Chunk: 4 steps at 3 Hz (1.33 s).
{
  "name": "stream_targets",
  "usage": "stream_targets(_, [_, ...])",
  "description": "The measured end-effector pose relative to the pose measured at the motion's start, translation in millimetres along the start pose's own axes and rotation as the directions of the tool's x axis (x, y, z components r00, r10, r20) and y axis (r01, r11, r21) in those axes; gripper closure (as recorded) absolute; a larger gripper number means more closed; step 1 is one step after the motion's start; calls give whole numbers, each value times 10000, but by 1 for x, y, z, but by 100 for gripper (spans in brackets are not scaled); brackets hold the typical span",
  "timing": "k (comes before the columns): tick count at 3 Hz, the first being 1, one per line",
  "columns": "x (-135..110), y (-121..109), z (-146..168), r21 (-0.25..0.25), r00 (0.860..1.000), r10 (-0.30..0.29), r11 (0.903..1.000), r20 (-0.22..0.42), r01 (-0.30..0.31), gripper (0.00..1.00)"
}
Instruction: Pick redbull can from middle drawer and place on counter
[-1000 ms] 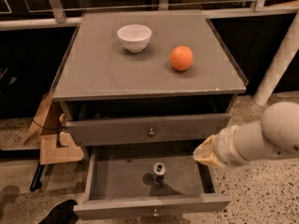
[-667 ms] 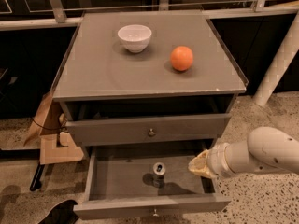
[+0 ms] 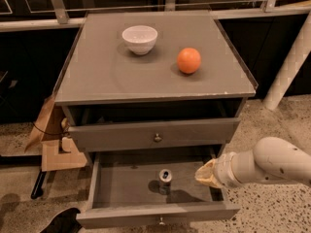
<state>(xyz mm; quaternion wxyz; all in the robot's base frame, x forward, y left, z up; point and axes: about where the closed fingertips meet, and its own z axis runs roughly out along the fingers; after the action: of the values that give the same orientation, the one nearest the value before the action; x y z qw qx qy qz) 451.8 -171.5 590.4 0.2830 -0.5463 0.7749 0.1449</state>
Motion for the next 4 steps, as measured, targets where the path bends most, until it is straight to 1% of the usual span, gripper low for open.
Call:
stream_targets(1, [16, -3, 30, -118, 9995, 138, 9998, 267, -135, 81])
stream_targets(2, [26, -4, 60, -331, 9985, 227, 9992, 502, -211, 58])
stream_targets(3, [32, -4, 78, -477, 9971, 335, 9984, 676, -303, 35])
stream_targets(4, [36, -3, 90, -602, 9955, 436, 9974, 843, -386, 29])
